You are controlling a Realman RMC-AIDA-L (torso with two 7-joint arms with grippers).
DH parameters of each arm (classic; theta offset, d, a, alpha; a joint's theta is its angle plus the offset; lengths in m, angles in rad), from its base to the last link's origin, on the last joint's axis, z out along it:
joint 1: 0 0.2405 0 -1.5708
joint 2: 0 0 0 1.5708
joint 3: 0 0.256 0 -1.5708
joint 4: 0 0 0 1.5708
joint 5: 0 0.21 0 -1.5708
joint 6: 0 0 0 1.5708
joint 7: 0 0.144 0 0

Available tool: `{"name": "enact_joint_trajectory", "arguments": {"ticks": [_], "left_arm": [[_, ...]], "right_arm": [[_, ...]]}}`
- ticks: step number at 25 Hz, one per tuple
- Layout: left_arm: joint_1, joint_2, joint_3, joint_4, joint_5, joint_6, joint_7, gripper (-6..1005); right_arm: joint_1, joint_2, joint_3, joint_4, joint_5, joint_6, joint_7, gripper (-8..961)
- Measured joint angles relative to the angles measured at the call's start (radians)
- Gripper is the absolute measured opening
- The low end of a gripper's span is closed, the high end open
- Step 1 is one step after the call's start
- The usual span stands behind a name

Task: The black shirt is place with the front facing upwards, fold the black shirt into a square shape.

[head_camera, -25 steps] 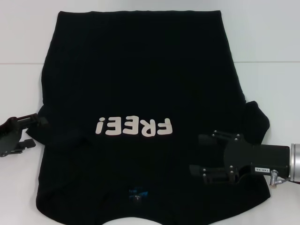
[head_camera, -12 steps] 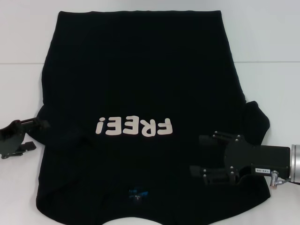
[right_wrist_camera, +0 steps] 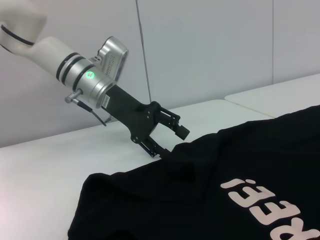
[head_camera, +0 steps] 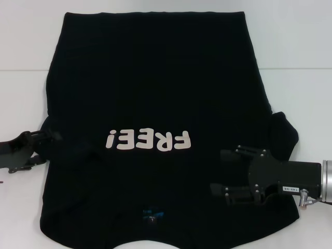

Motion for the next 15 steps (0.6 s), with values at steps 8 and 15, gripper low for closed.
{"name": "enact_joint_trajectory", "arguments": {"ticks": [8,15], "left_arm": [[-0.012,-0.005,0.003,0.002,-0.010,-0.013,0.001,884],[-0.079,-0.026,-0.003,0.002,-0.072,-0.020,0.064,884]], "right_arm": [[-0.002,0.000,0.000,0.000,0.000,0.000,0.000,921],[-0.001,0.001,0.000,0.001,0.000,0.000,0.000,918]]}}
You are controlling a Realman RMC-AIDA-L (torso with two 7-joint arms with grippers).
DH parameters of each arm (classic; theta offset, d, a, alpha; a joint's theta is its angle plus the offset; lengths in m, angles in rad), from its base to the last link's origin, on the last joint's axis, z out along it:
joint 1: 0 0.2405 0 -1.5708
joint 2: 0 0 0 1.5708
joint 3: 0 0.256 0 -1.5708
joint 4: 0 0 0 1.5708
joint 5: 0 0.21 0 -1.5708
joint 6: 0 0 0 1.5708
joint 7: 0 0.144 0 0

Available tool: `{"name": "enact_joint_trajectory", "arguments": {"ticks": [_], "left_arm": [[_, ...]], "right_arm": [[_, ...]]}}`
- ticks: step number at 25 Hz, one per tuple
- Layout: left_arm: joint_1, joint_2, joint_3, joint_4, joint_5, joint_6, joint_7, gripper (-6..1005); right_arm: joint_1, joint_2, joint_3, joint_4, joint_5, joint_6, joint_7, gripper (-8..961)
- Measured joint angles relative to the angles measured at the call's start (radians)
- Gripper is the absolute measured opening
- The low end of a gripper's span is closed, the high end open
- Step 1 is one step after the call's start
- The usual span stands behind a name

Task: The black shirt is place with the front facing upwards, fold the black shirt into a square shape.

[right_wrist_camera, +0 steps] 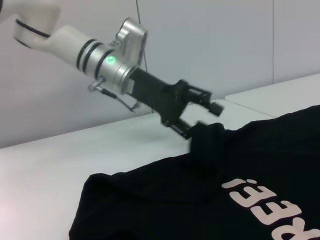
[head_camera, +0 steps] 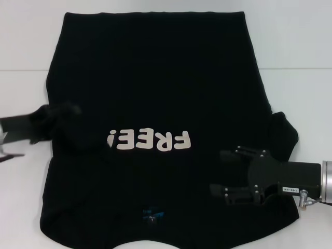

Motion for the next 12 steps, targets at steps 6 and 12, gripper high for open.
{"name": "enact_joint_trajectory", "arguments": {"ticks": [6,12], "left_arm": [[-0.068,-0.046,0.005,-0.003,-0.092,-0.015,0.075,884],[-0.115,-0.069,0.055,-0.001,-0.096,-0.010,0.109,883]], "right_arm": [[0.001,0.000,0.000,0.001,0.000,-0.003,0.000,915],[0.002,0.000,0.000,0.000,0.000,-0.003,0.000,913]]}}
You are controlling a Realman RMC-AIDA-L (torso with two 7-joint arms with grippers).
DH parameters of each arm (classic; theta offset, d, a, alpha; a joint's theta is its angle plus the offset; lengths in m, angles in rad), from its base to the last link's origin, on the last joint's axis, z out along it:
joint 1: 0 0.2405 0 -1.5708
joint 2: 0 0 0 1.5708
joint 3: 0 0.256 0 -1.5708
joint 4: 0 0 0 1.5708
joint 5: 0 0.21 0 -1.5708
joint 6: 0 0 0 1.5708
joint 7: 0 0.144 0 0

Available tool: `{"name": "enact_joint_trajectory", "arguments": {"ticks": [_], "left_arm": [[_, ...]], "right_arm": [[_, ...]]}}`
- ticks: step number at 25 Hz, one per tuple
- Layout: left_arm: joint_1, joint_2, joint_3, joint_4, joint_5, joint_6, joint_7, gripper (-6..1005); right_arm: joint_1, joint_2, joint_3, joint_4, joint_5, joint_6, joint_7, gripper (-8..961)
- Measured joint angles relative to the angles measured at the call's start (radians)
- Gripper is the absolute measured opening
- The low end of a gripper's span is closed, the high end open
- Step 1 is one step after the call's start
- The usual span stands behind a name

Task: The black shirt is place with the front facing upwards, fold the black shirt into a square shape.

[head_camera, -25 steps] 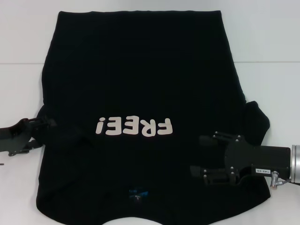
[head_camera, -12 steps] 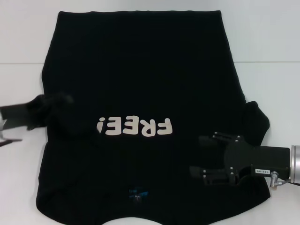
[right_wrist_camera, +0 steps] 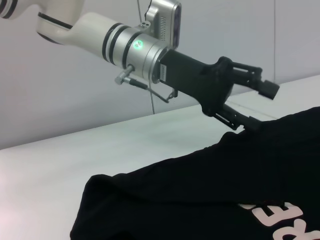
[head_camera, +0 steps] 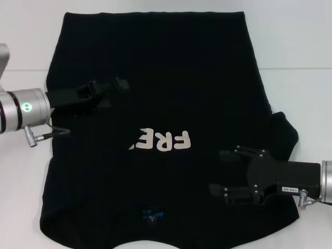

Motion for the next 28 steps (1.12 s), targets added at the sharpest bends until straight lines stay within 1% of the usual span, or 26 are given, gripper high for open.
{"name": "enact_joint_trajectory", "arguments": {"ticks": [2,5,7,9,10,11,13,14,15,16,18,21,25,26,28], "left_arm": [[0.011,0.007,0.014,0.005,-0.005,0.029,0.039,883],[0.049,0.026,0.007,0.012,-0.013,0.129,0.149,883],[0.089,0.041,0.004,0.019,-0.025,0.204,0.236,883],[0.134,0.051,0.000,0.022,-0.049,0.295,0.368,883],[0.134,0.051,0.000,0.022,-0.049,0.295,0.368,883],[0.188,0.054,-0.003,0.033,-0.076,0.385,0.538,883],[0.215,0.051,0.001,0.048,-0.081,0.429,0.620,881],[0.229,0.050,0.004,0.059,-0.080,0.453,0.664,879],[0.239,0.049,0.008,0.068,-0.077,0.468,0.692,878],[0.247,0.048,0.015,0.077,-0.071,0.482,0.729,877],[0.260,0.049,0.036,0.087,-0.062,0.495,0.792,877],[0.279,0.053,0.065,0.099,-0.041,0.512,0.887,877],[0.304,0.041,0.066,0.127,-0.025,0.535,0.996,877],[0.308,0.038,0.064,0.132,-0.025,0.538,1.010,877],[0.309,0.034,0.065,0.136,-0.025,0.544,1.025,877]], "right_arm": [[-0.001,0.000,0.000,0.000,0.000,0.001,0.000,912],[-0.004,-0.001,0.005,-0.001,0.003,0.007,0.018,911],[-0.006,-0.003,0.018,-0.006,0.008,0.015,0.051,910],[-0.007,-0.006,0.040,-0.016,0.011,0.028,0.110,909],[-0.008,-0.008,0.049,-0.030,0.011,0.033,0.153,909],[-0.008,-0.009,0.054,-0.048,0.011,0.036,0.200,908],[-0.010,-0.012,0.058,-0.099,0.009,0.041,0.311,907],[-0.012,-0.019,0.052,-0.162,0.000,0.050,0.462,907],[-0.012,-0.019,0.052,-0.162,0.000,0.050,0.462,906],[-0.012,-0.030,0.045,-0.200,-0.015,0.057,0.578,906],[-0.005,-0.058,0.038,-0.253,-0.053,0.067,0.764,905],[0.015,-0.119,0.024,-0.304,-0.134,0.056,1.021,904],[0.039,-0.196,0.008,-0.353,-0.233,0.011,1.330,902],[0.046,-0.212,0.007,-0.356,-0.250,0.000,1.378,902],[0.068,-0.252,-0.003,-0.356,-0.294,-0.039,1.490,901]]}}
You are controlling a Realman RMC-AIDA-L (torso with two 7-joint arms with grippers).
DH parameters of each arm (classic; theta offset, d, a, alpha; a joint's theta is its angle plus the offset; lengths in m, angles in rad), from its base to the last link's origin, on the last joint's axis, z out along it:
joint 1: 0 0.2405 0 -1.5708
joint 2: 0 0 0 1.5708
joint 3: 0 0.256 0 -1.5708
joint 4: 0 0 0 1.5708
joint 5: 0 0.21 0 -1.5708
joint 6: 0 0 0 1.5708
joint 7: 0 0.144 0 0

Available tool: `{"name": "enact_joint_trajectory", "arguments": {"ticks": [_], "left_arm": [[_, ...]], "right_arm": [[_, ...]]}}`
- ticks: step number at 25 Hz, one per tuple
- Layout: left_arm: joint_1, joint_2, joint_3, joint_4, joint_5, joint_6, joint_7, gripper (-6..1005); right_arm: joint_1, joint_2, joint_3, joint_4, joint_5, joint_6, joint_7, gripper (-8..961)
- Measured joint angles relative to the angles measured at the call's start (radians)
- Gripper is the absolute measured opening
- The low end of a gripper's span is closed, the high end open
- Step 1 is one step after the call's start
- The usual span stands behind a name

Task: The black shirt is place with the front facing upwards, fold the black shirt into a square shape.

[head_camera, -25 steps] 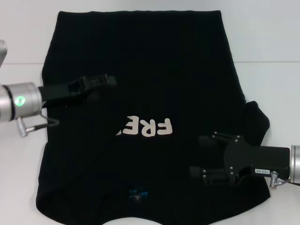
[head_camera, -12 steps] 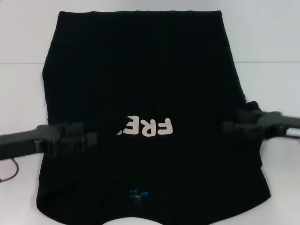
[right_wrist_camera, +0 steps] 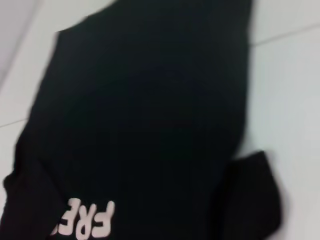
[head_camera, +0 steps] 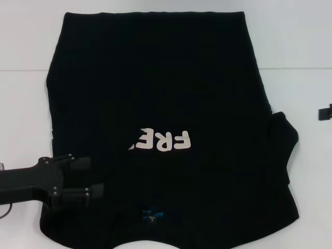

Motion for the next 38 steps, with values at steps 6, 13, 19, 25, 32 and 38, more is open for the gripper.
{"name": "enact_joint_trajectory", "arguments": {"ticks": [6,13,19,25,32,38], "left_arm": [[-0.001,-0.002,0.003,0.001,0.001,0.003,0.003,878],[-0.002,-0.004,0.003,0.001,-0.001,0.004,0.004,878],[-0.007,-0.004,0.003,0.000,0.000,0.005,0.004,878],[-0.003,-0.004,0.003,-0.001,0.001,0.004,0.004,877],[-0.005,-0.004,0.003,-0.004,0.002,-0.001,0.004,877],[-0.004,-0.004,0.003,-0.004,0.002,-0.003,0.004,877]], "right_arm": [[0.065,-0.010,-0.015,0.024,-0.119,-0.019,0.076,899],[0.128,0.029,-0.072,0.211,-0.171,0.177,0.067,896],[0.147,0.058,-0.102,0.250,-0.169,0.243,0.066,893],[0.154,0.081,-0.102,0.252,-0.165,0.287,0.066,891],[0.171,0.103,-0.109,0.263,-0.169,0.305,0.059,888],[0.172,0.105,-0.115,0.275,-0.169,0.310,0.060,885]]}}
